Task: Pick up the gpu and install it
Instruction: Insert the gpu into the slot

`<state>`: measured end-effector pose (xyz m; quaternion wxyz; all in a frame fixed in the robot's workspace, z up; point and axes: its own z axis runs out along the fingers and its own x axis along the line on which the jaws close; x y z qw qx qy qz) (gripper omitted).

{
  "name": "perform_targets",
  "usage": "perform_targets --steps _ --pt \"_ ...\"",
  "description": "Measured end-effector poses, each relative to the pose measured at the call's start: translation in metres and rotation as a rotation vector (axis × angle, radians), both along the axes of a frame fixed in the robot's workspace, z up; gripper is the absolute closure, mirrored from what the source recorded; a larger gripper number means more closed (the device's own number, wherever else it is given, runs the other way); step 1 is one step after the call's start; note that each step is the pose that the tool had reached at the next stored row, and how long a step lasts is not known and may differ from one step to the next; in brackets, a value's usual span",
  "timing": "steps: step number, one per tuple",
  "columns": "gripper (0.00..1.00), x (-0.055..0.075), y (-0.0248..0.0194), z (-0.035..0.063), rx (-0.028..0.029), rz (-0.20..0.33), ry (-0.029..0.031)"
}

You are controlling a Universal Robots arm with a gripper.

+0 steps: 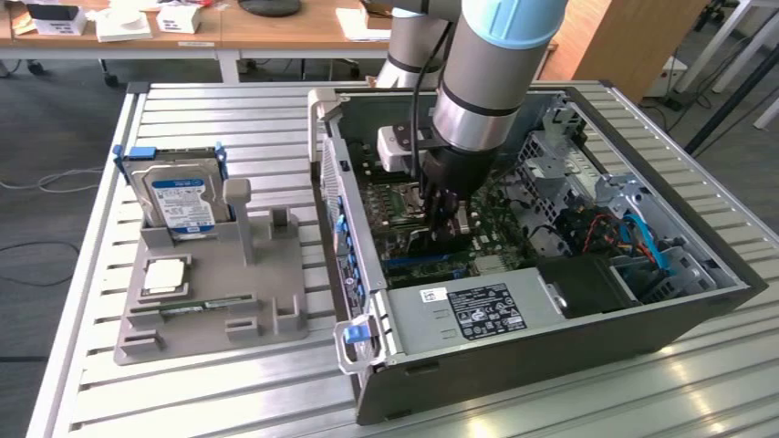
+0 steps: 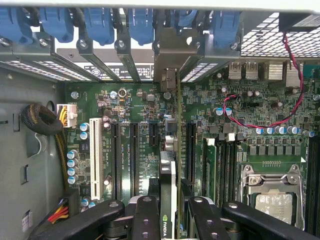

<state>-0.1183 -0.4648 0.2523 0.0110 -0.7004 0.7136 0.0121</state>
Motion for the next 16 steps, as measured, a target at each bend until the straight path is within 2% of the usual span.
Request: perform_targets --steps 16 --pt "0.72 -0.0001 0.0 -0.0009 0.0 0.0 0.0002"
